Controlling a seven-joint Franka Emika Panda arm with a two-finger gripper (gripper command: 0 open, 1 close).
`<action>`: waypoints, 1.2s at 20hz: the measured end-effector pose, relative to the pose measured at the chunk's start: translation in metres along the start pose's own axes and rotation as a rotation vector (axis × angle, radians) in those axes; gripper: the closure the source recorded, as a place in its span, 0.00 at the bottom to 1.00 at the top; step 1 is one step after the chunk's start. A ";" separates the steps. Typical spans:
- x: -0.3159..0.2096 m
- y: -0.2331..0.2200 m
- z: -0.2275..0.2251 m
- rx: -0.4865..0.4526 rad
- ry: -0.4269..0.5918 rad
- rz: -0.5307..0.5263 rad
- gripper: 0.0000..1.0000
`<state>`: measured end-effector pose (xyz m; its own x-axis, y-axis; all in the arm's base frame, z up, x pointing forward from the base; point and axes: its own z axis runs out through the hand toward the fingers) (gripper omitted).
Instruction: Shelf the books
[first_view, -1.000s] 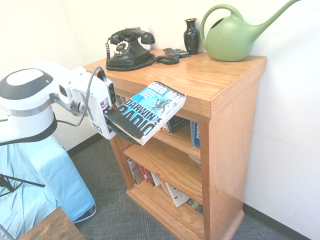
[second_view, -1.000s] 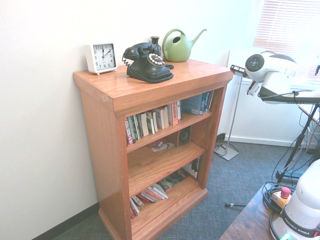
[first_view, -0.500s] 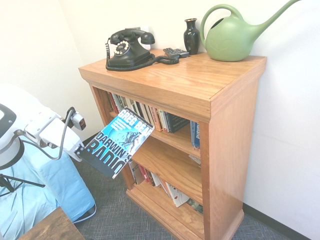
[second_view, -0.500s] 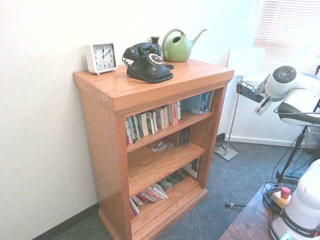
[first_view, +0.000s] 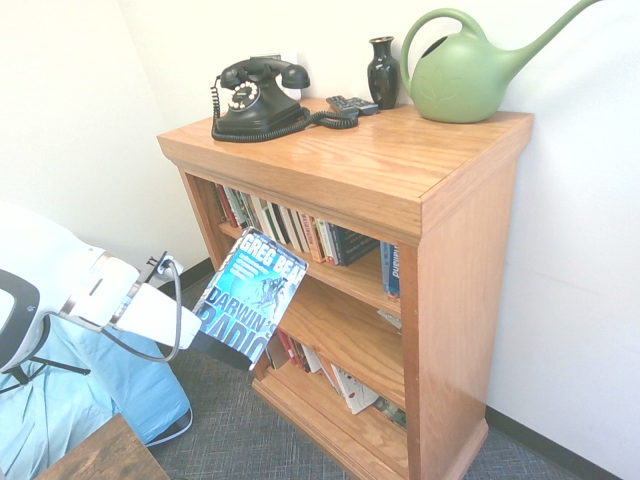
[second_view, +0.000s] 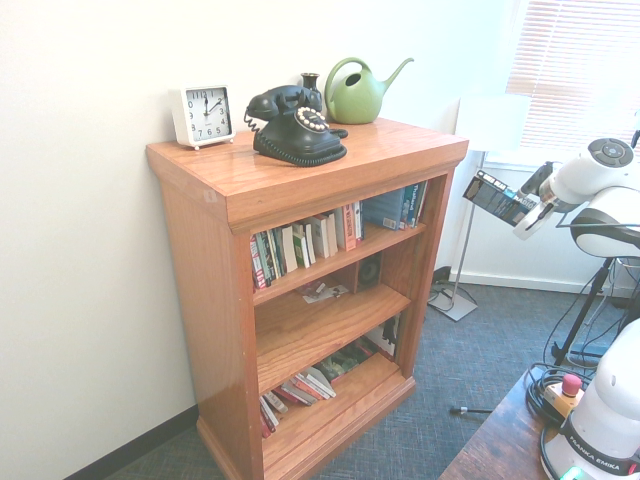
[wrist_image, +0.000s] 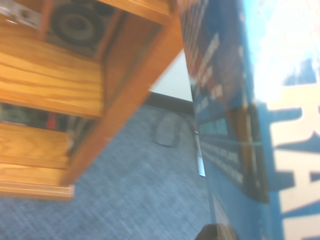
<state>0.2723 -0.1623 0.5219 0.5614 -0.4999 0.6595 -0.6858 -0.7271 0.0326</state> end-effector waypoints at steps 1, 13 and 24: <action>0.001 -0.002 0.006 0.018 -0.012 -0.008 1.00; 0.036 -0.063 0.083 0.104 -0.112 -0.070 1.00; 0.055 -0.108 0.130 0.135 -0.156 -0.118 1.00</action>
<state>0.4373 -0.1721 0.4572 0.7057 -0.4670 0.5328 -0.5491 -0.8358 -0.0052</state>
